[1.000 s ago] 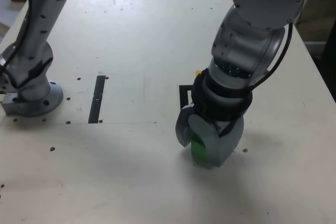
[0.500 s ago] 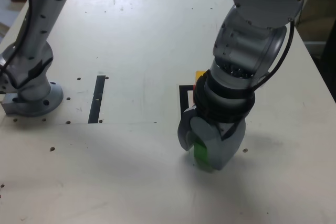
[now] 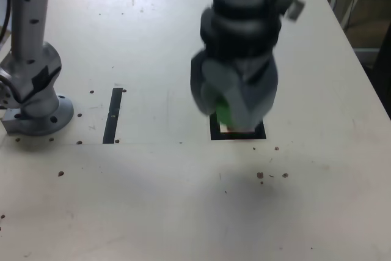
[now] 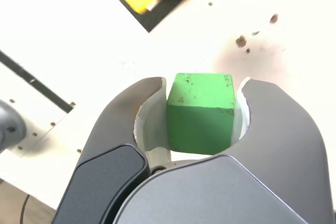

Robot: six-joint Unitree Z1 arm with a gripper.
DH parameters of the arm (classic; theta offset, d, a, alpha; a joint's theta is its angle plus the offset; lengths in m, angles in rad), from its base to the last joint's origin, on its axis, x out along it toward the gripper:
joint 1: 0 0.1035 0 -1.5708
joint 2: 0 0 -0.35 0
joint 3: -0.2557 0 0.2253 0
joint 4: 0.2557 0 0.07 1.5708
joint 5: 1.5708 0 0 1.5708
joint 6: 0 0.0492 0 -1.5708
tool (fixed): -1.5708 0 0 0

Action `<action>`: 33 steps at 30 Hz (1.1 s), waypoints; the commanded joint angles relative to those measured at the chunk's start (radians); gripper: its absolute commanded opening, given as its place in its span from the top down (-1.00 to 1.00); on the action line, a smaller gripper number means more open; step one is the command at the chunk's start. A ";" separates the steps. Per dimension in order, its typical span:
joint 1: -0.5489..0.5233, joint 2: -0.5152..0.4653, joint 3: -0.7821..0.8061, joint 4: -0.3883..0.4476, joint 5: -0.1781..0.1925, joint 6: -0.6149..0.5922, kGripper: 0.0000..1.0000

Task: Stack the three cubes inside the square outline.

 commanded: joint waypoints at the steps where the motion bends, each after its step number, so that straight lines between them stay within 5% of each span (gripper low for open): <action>1: 0.022 -0.022 -0.054 0.040 0.007 -0.011 0.32; 7: 0.116 -0.039 -0.143 0.069 0.019 -0.041 0.39; 16: 0.277 0.017 -0.116 0.070 -0.010 -0.042 0.39; 33: 0.314 0.110 -0.047 0.052 -0.041 -0.108 0.39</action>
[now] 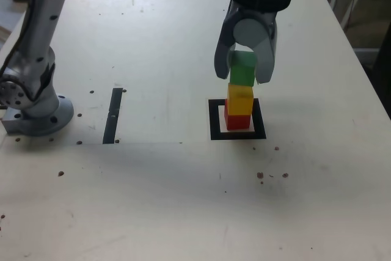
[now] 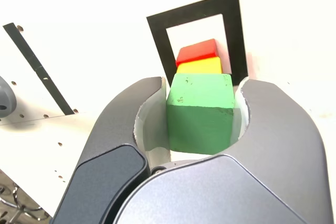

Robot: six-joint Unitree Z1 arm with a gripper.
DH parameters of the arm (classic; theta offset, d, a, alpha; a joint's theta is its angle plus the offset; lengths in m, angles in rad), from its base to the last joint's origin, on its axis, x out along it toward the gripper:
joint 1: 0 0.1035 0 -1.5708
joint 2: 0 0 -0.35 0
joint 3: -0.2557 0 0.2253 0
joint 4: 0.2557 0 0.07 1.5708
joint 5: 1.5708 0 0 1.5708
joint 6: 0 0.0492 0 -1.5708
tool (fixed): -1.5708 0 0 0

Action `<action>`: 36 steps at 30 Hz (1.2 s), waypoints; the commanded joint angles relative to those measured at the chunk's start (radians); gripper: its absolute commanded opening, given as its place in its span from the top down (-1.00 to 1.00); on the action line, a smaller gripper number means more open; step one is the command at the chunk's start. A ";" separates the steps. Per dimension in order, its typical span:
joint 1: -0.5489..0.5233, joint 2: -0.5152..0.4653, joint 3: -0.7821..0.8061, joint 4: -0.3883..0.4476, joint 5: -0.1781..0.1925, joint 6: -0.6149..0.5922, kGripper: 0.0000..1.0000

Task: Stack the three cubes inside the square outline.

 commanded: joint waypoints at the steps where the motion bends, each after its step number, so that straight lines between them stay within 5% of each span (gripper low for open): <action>1: 0.006 0.005 0.006 0.004 -0.003 -0.002 0.39; 36: -0.016 -0.001 0.025 -0.022 -0.055 -0.042 0.38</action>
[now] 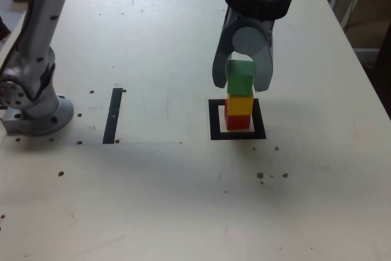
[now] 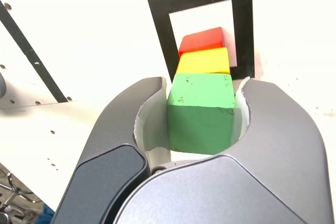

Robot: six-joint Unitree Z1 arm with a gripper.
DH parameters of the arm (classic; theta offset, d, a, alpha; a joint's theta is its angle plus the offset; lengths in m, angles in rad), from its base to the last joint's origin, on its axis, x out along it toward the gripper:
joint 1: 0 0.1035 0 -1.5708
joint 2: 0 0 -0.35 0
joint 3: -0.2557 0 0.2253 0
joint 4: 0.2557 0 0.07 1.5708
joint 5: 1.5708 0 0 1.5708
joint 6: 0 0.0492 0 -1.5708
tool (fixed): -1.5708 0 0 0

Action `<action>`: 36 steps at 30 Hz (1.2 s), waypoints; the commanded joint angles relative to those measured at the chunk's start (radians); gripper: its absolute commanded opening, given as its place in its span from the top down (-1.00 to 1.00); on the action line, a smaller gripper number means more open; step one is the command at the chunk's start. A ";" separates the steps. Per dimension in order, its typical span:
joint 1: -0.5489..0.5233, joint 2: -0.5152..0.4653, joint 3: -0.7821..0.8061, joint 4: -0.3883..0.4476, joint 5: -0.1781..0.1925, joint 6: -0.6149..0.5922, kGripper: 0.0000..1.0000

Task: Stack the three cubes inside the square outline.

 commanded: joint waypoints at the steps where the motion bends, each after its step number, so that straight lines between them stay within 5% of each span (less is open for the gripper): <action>1: -0.007 0.000 -0.008 0.004 -0.002 -0.004 0.38; 23: -0.007 0.004 0.015 0.005 -0.005 -0.009 0.38; 36: -0.007 0.006 0.017 -0.006 -0.003 -0.008 0.19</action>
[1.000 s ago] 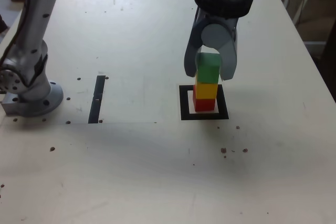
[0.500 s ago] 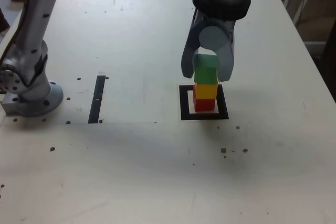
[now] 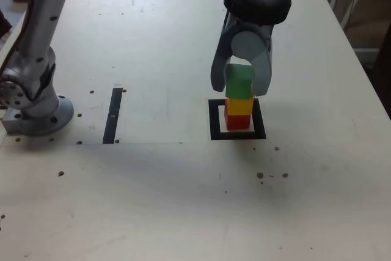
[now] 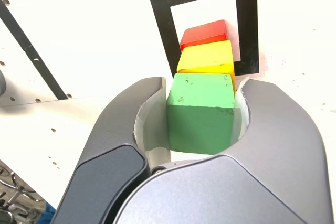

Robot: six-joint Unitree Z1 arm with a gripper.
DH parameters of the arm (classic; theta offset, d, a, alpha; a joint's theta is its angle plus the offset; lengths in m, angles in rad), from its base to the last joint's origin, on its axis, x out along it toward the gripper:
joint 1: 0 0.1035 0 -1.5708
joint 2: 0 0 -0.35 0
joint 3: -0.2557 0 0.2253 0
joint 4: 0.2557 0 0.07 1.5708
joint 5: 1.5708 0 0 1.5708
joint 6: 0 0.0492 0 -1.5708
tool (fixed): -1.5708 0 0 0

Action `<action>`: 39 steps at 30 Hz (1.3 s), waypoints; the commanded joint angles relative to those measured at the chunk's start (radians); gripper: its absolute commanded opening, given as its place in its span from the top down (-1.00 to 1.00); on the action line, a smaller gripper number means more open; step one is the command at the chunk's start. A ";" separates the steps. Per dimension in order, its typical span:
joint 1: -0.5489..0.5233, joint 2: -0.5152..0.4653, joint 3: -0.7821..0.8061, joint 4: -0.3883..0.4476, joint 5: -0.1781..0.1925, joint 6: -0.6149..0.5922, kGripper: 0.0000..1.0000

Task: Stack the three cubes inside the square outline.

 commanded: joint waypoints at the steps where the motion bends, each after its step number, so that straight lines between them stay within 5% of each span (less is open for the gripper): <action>1: 0.002 0.005 -0.001 -0.003 0.002 -0.001 0.17; 9: 0.002 0.005 0.001 -0.022 0.007 0.003 0.06; 18: 0.002 0.003 0.025 -0.028 0.007 0.001 -0.65; 26: 0.002 -0.015 0.024 -0.022 0.029 -0.006 -0.94; 39: 0.002 -0.184 0.072 0.020 0.047 -0.010 -0.99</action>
